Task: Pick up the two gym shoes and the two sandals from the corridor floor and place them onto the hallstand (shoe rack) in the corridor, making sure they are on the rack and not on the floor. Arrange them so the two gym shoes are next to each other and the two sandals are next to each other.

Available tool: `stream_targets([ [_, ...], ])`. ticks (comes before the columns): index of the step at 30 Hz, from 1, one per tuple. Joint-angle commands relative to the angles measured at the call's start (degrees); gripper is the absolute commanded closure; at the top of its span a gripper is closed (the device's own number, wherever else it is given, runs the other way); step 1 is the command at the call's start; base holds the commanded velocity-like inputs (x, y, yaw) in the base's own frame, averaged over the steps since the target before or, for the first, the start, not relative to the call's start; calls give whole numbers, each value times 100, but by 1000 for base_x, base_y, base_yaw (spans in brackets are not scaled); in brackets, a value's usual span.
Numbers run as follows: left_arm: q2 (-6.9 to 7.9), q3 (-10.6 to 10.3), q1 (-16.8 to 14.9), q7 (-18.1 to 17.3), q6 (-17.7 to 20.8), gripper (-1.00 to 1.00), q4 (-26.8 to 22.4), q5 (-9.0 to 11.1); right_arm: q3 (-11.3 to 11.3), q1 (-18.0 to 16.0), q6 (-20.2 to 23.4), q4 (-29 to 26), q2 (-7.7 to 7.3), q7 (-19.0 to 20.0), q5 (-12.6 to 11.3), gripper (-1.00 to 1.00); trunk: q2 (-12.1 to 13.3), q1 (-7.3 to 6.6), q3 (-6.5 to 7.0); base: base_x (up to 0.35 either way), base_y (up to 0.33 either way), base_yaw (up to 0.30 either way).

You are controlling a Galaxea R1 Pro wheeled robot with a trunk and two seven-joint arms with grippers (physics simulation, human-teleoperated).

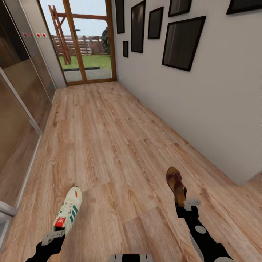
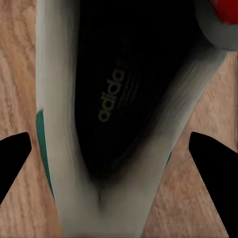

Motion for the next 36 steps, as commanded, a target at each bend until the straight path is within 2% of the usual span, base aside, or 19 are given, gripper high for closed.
stream_targets([
  [1, -2, 61, 10, -22, -89, 100, 12, -57, -18, 110, -121, 7, 3, -20, 57, 100, 0, -3, 28, 0, 0, -85],
  [9, -5, 84, 210, -20, -388, 100, 24, -46, -23, 660, -538, 27, -1, -28, 46, 100, 11, -24, 276, 0, 0, -86],
  [15, -5, 92, 349, -22, -452, 100, 24, 163, -28, 953, -861, 434, 2, -35, 38, 100, 19, -39, 462, 0, 0, -86],
  [18, -7, 93, 433, -22, -541, 100, 24, 288, -34, 994, -1186, 786, 2, -37, 36, 100, 23, -47, 555, 0, 0, -86],
  [21, -10, 87, 473, -29, -618, 100, 32, 347, -30, 1012, -1414, 1043, 16, -35, 29, 100, 143, -113, 635, 0, 0, -87],
  [25, -88, 89, 491, -30, -640, 100, 33, 356, -25, 1019, -1474, 1133, 48, -31, 28, 100, 303, -201, 733, 0, 0, -66],
  [36, -91, 92, 492, -30, -640, 100, 33, 362, -36, 1019, -1476, 1120, 63, -28, 26, 100, 745, -442, 934, 0, 0, -50],
])
